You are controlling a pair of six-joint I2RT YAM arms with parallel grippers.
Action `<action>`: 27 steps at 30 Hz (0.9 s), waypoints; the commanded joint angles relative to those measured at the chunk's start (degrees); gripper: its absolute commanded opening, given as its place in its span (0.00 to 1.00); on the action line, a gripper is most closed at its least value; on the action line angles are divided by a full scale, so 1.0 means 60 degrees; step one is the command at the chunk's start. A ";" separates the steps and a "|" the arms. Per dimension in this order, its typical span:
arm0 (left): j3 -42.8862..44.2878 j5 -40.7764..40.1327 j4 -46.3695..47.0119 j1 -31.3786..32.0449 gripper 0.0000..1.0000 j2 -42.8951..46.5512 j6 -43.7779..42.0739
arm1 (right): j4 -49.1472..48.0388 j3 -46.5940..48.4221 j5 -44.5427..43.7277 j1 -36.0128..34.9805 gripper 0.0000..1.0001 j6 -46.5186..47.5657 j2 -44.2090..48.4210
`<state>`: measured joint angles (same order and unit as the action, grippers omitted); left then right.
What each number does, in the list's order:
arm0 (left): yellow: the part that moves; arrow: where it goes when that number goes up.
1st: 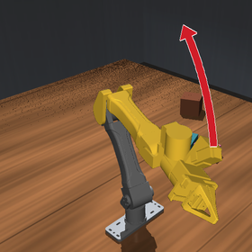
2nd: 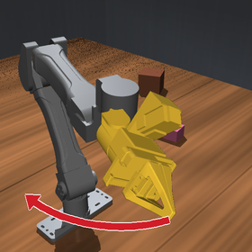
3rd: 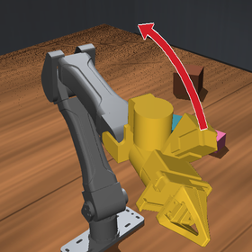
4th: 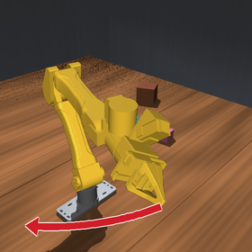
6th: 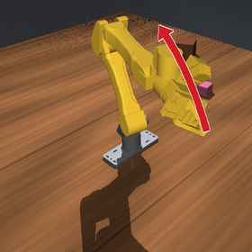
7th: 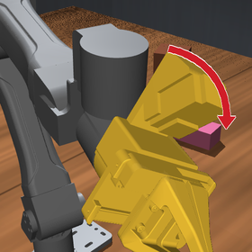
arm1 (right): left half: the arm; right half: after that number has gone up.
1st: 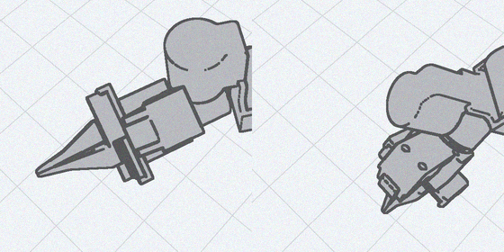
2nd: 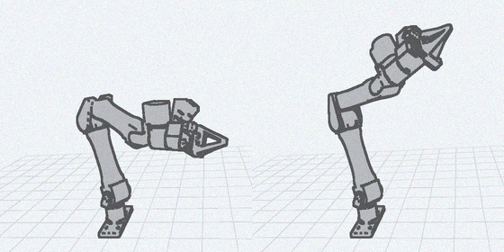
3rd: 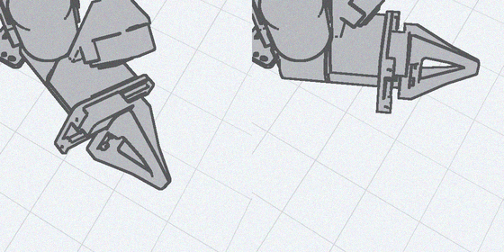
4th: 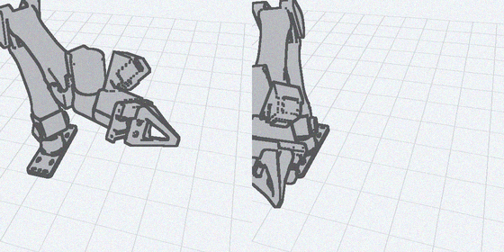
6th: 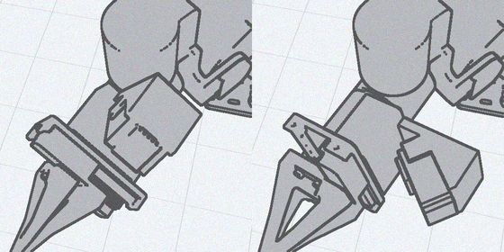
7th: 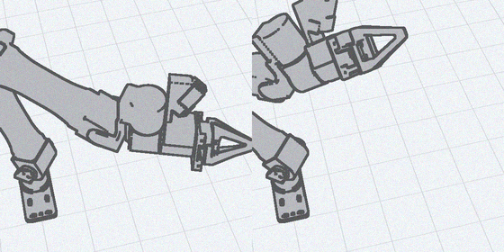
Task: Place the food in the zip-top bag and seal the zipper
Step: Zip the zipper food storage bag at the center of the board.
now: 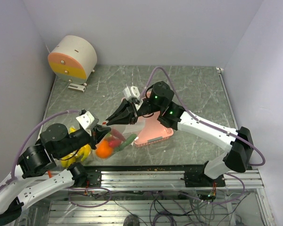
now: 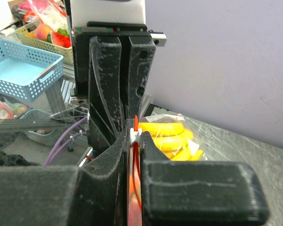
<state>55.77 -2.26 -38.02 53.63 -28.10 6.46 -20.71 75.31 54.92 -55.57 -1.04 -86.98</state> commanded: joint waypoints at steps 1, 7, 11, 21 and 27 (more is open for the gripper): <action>0.0590 0.0321 0.0163 0.0013 0.07 0.0465 -0.0049 | 0.0448 -0.0189 -0.0316 0.0411 0.00 0.0277 0.0377; 0.0722 -0.0051 -0.0121 0.0012 0.07 0.0901 -0.0026 | 0.0886 -0.0297 -0.0195 0.0718 0.00 0.0549 0.0507; 0.0783 -0.0132 -0.0131 0.0012 0.07 0.1130 0.0018 | 0.0842 -0.0434 0.0063 0.0878 0.00 0.0459 0.0444; 0.1173 -0.0809 -0.0695 0.0004 0.07 0.1280 0.0054 | 0.1148 -0.0578 0.0396 0.1128 0.00 0.0645 0.0386; 0.1531 -0.2034 -0.1280 0.0008 0.07 0.1390 0.0077 | 0.1836 -0.1053 0.0543 0.1494 0.00 0.1076 0.0645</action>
<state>61.65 -8.45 -44.71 53.63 -21.43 6.48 -14.37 71.57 58.17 -48.84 2.72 -85.14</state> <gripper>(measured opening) 0.075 0.048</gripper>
